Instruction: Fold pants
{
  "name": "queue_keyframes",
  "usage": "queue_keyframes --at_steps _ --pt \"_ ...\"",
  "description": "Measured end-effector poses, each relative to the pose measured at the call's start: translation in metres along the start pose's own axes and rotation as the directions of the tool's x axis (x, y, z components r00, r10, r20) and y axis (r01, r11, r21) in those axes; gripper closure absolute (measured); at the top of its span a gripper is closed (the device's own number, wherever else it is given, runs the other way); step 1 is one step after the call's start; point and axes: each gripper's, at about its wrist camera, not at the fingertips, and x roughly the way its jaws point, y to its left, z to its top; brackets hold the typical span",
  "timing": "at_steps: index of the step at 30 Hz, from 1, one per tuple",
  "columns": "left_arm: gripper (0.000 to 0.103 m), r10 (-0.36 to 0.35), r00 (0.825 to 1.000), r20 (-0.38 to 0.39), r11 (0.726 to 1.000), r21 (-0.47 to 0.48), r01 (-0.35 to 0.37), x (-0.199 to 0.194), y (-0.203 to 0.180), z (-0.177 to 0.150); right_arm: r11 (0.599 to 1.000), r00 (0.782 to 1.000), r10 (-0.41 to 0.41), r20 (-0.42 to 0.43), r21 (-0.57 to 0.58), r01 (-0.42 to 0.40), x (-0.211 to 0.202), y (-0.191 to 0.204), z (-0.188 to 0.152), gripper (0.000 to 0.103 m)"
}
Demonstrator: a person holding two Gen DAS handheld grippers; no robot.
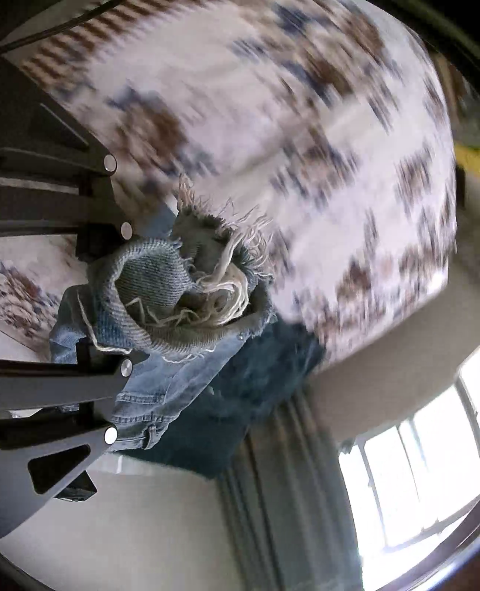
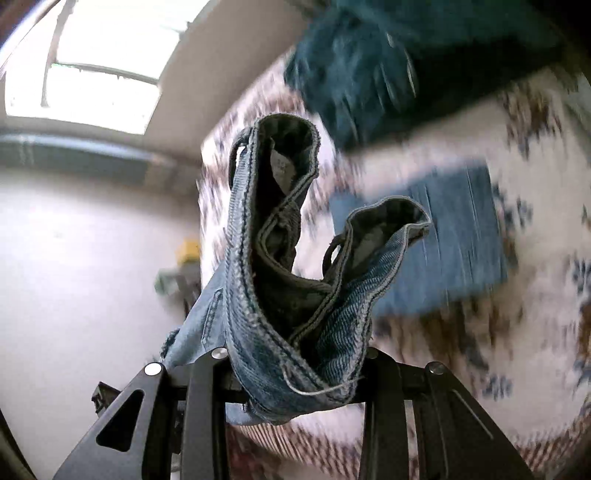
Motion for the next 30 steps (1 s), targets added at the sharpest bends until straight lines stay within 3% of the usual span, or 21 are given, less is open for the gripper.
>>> queue_keyframes --at_steps 3,6,10,15,19,27,30 --pt "0.08 -0.061 0.998 -0.013 0.995 0.077 0.062 0.049 -0.045 0.038 1.0 0.997 0.004 0.079 0.014 -0.006 -0.002 0.006 0.053 0.069" --pt "0.08 -0.07 0.997 -0.044 0.991 0.114 0.074 0.102 -0.051 0.051 0.999 0.993 -0.01 0.116 0.048 0.005 0.012 -0.016 0.086 0.069" --pt "0.08 -0.007 0.99 -0.139 0.994 0.111 0.023 0.186 -0.008 0.035 0.99 0.993 -0.079 0.087 0.124 0.067 0.059 -0.088 0.092 0.069" --pt "0.08 0.109 0.958 -0.266 0.991 0.105 -0.084 0.256 0.079 -0.023 0.955 0.979 -0.194 -0.058 0.218 0.202 0.123 -0.191 0.058 0.069" --pt "0.08 0.136 0.94 -0.313 0.991 0.053 -0.126 0.269 0.121 -0.052 0.945 0.986 -0.153 -0.068 0.283 0.166 0.129 -0.222 0.045 0.068" --pt "0.079 0.139 0.946 -0.293 0.988 0.101 -0.114 0.245 0.113 -0.053 0.958 0.987 -0.135 -0.087 0.243 0.152 0.13 -0.22 0.038 0.068" --pt "0.078 0.142 0.951 -0.275 0.988 0.105 -0.117 0.24 0.108 -0.048 0.964 0.981 -0.166 -0.098 0.195 0.183 0.133 -0.224 0.033 0.066"
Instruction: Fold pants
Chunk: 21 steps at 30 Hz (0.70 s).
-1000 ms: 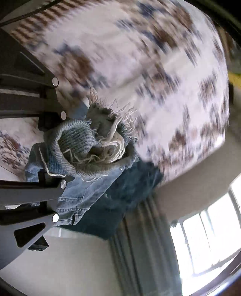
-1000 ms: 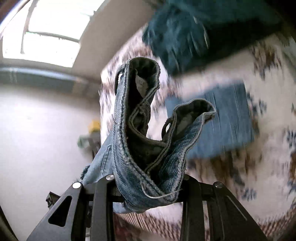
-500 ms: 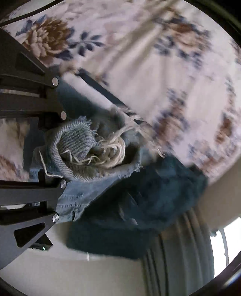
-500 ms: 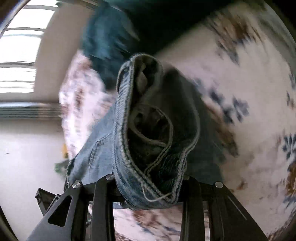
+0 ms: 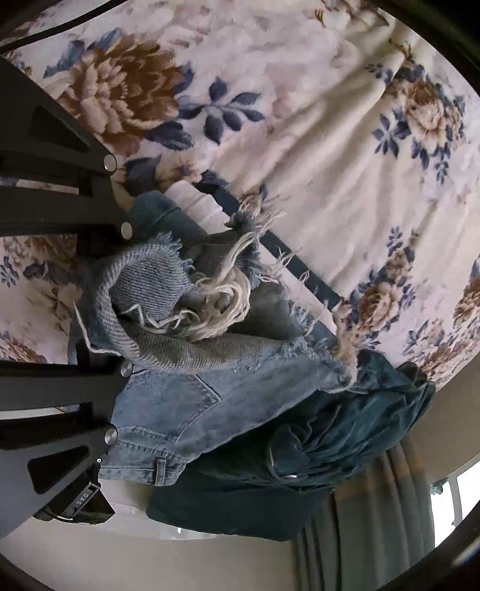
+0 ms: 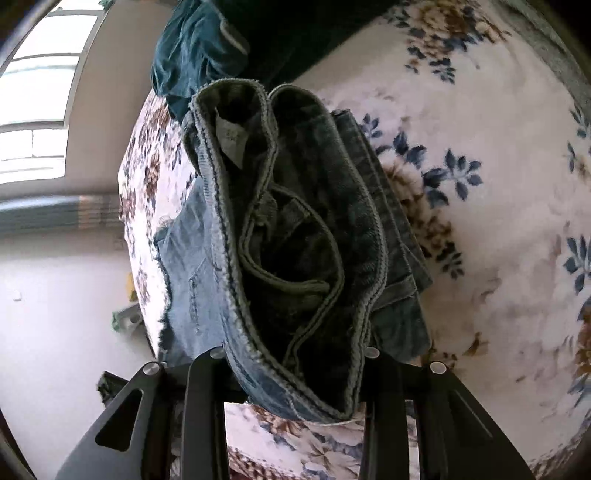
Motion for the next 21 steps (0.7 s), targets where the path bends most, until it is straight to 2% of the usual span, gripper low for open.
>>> queue_keyframes --at_steps 1,2,3,5,6,7,8,9,10,11,12,13,14,16,18,19,21 --pt "0.075 0.013 1.0 0.002 1.0 0.015 -0.013 0.0 -0.003 -0.001 0.999 0.999 -0.036 0.001 -0.031 0.036 0.002 0.003 0.001 0.062" --pt "0.069 0.044 0.999 0.002 0.999 0.03 -0.044 0.001 -0.005 -0.001 0.997 0.998 -0.063 -0.004 -0.047 0.063 0.003 0.006 0.001 0.053" --pt "0.064 0.123 0.992 -0.004 0.991 0.053 -0.123 0.003 -0.007 -0.002 0.992 0.994 -0.112 -0.012 -0.063 0.111 0.004 0.008 0.002 0.047" --pt "0.061 0.209 0.978 -0.021 0.976 0.063 -0.207 0.005 -0.005 -0.004 0.98 0.984 -0.177 0.016 -0.088 0.178 -0.007 0.007 -0.005 0.017" --pt "0.055 0.237 0.971 -0.012 0.969 0.079 -0.236 0.002 -0.005 -0.007 0.971 0.977 -0.209 0.043 -0.107 0.212 -0.014 0.01 -0.008 0.013" --pt "0.048 0.269 0.963 0.007 0.958 0.098 -0.269 -0.001 -0.007 -0.009 0.961 0.968 -0.241 0.068 -0.126 0.248 -0.021 0.012 -0.012 0.013" --pt "0.032 0.313 0.949 0.039 0.94 0.133 -0.315 -0.007 -0.012 -0.012 0.945 0.954 -0.283 0.094 -0.145 0.295 -0.027 0.013 -0.015 0.013" --pt "0.027 0.341 0.938 0.063 0.925 0.155 -0.347 -0.011 -0.015 -0.015 0.928 0.94 -0.321 0.115 -0.159 0.336 -0.032 0.016 -0.018 0.013" --pt "0.027 0.376 0.922 0.096 0.903 0.188 -0.387 -0.016 -0.022 -0.019 0.915 0.928 -0.351 0.127 -0.167 0.368 -0.036 0.016 -0.02 0.013" --pt "0.027 0.388 0.914 0.117 0.891 0.205 -0.405 -0.019 -0.026 -0.021 0.898 0.913 -0.385 0.138 -0.172 0.405 -0.038 0.016 -0.022 0.013" --pt "0.026 0.415 0.897 0.154 0.868 0.228 -0.441 -0.024 -0.032 -0.025 0.876 0.892 -0.424 0.157 -0.178 0.448 -0.042 0.018 -0.026 0.013" --pt "0.021 0.442 0.876 0.192 0.84 0.253 -0.479 -0.03 -0.04 -0.028 0.847 0.865 -0.465 0.189 -0.19 0.496 -0.049 0.023 -0.032 0.013" --pt "0.015 0.454 0.864 0.217 0.823 0.272 -0.5 -0.034 -0.046 -0.03 0.809 0.831 -0.506 0.232 -0.207 0.55 -0.054 0.029 -0.039 0.013" --pt "0.014 0.479 0.837 0.264 0.776 0.319 -0.544 -0.045 -0.063 -0.036 0.731 0.764 -0.564 0.315 -0.24 0.639 -0.066 0.043 -0.054 0.013" --pt "0.013 0.488 0.815 0.312 0.731 0.365 -0.577 -0.057 -0.08 -0.045 0.675 0.714 -0.582 0.39 -0.258 0.691 -0.081 0.057 -0.075 0.013" --pt "0.013 0.488 0.806 0.335 0.711 0.382 -0.59 -0.065 -0.089 -0.051 0.668 0.707 -0.578 0.407 -0.26 0.697 -0.09 0.064 -0.083 0.013" --pt "0.013 0.47 0.807 0.358 0.7 0.405 -0.588 -0.081 -0.103 -0.061 0.664 0.703 -0.559 0.439 -0.27 0.697 -0.106 0.076 -0.101 0.013"
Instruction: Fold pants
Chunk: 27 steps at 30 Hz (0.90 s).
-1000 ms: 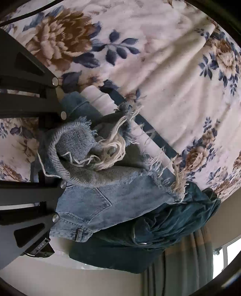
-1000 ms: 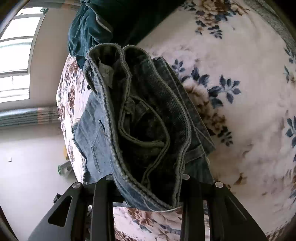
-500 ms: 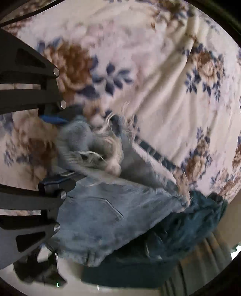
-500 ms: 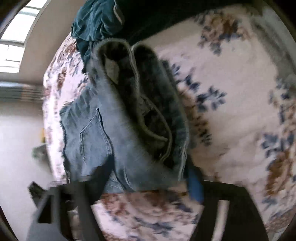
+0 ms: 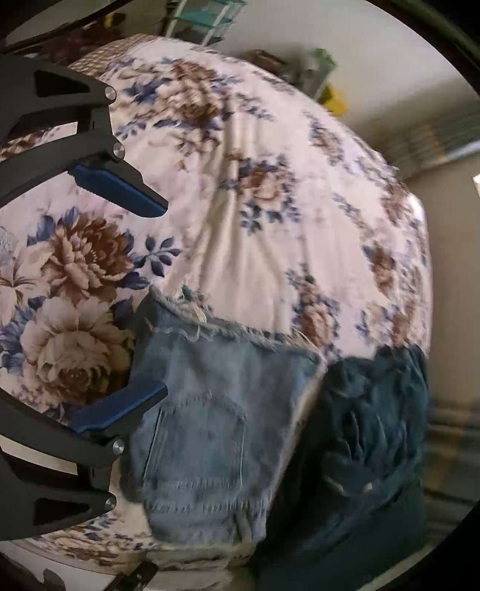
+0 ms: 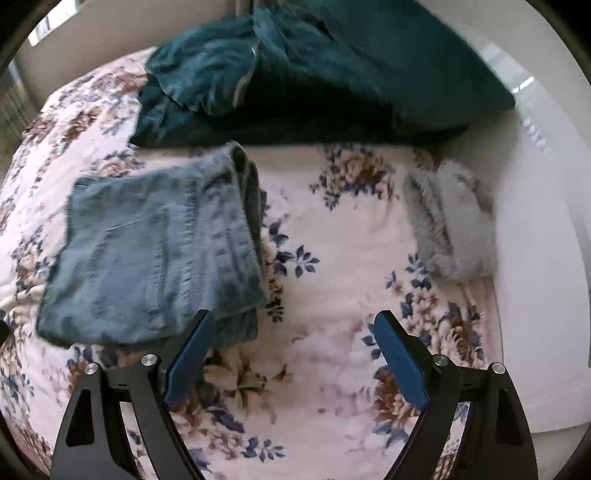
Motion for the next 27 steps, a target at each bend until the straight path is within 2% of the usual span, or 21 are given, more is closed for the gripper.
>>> queue_keyframes --at_steps 7,11,15,22,27 --pt "0.013 -0.01 0.997 0.082 0.999 0.049 0.006 -0.083 -0.011 -0.014 0.999 0.99 0.05 0.132 -0.024 -0.047 -0.102 -0.006 -0.027 0.013" --pt "0.013 -0.02 0.991 0.134 0.998 0.058 0.012 -0.137 -0.01 -0.03 0.996 0.977 0.083 0.199 -0.056 -0.073 -0.161 -0.016 -0.046 0.013" --pt "0.013 -0.034 0.982 0.186 0.998 0.058 0.023 -0.191 -0.005 -0.052 0.992 0.967 0.111 0.23 -0.077 -0.096 -0.216 -0.027 -0.068 0.013" --pt "0.013 -0.072 0.964 0.255 0.995 0.088 0.051 -0.278 0.015 -0.091 0.992 0.946 0.125 0.301 -0.069 -0.109 -0.32 -0.053 -0.128 0.013" --pt "0.013 -0.114 0.947 0.301 0.991 0.105 0.086 -0.338 0.038 -0.12 0.993 0.92 0.121 0.373 -0.061 -0.106 -0.399 -0.062 -0.182 0.013"
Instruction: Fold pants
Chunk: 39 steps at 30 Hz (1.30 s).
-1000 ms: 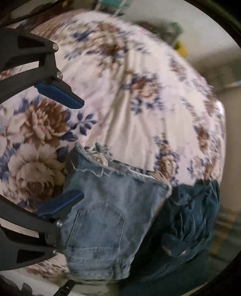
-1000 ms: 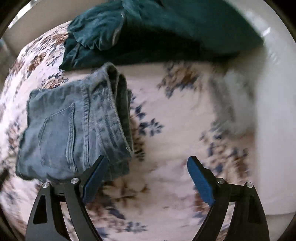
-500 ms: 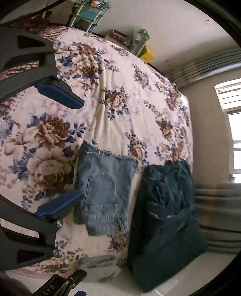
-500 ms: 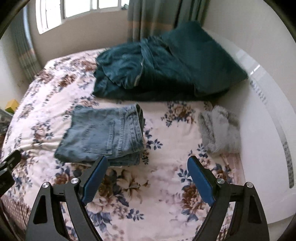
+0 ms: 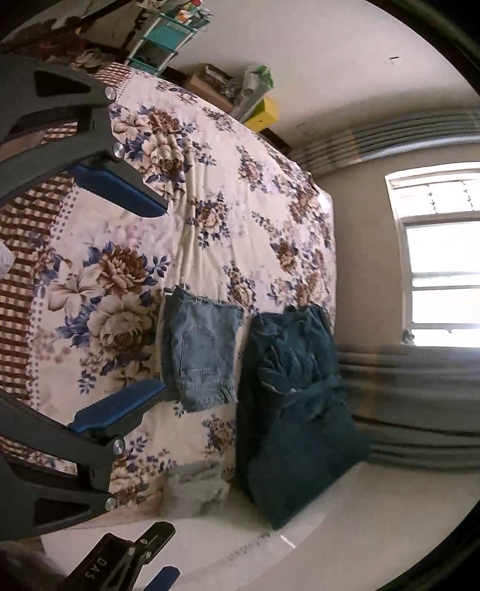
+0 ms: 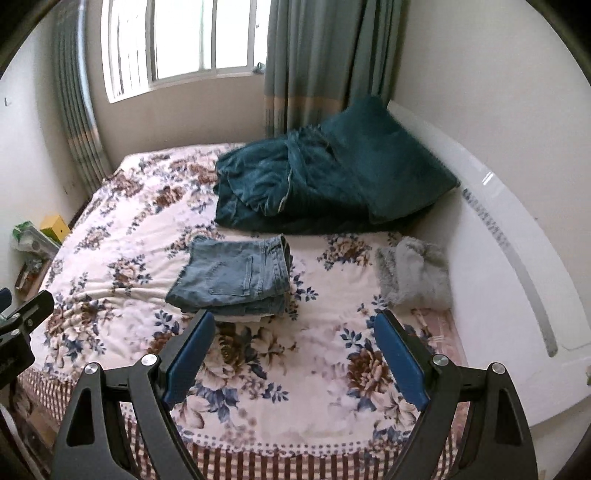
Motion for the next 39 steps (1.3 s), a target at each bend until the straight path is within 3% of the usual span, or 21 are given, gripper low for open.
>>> queue_keyframes --at_steps 10,16,19,20,21,32,39 --pt "0.013 -0.066 0.995 0.07 0.997 0.046 0.062 -0.103 0.02 -0.028 0.999 0.996 0.024 0.087 0.034 -0.027 -0.152 0.013 -0.048 0.013" --pt "0.013 -0.055 0.993 0.109 0.997 0.061 0.049 -0.148 0.019 -0.044 0.997 0.991 0.059 0.12 0.041 -0.064 -0.215 0.011 -0.067 0.013" --pt "0.013 -0.048 0.991 0.122 0.998 0.052 0.042 -0.161 0.016 -0.048 0.997 0.99 0.074 0.123 0.03 -0.078 -0.233 0.006 -0.07 0.007" --pt "0.004 -0.041 0.991 0.127 0.998 0.049 0.035 -0.162 0.015 -0.049 0.997 0.989 0.069 0.128 0.023 -0.073 -0.238 0.005 -0.071 0.006" --pt "0.0 -0.038 0.991 0.128 0.999 0.042 0.033 -0.163 0.013 -0.049 0.997 0.989 0.069 0.134 0.02 -0.072 -0.239 0.004 -0.07 0.005" --pt "0.0 0.029 0.991 0.132 1.0 -0.003 -0.028 -0.127 0.002 -0.038 0.999 0.987 0.034 0.155 0.032 -0.039 -0.175 -0.007 -0.033 0.003" --pt "0.0 0.062 0.993 0.103 0.998 -0.005 -0.061 -0.097 0.002 -0.033 0.998 0.994 0.032 0.106 0.043 -0.037 -0.123 -0.005 -0.018 0.003"
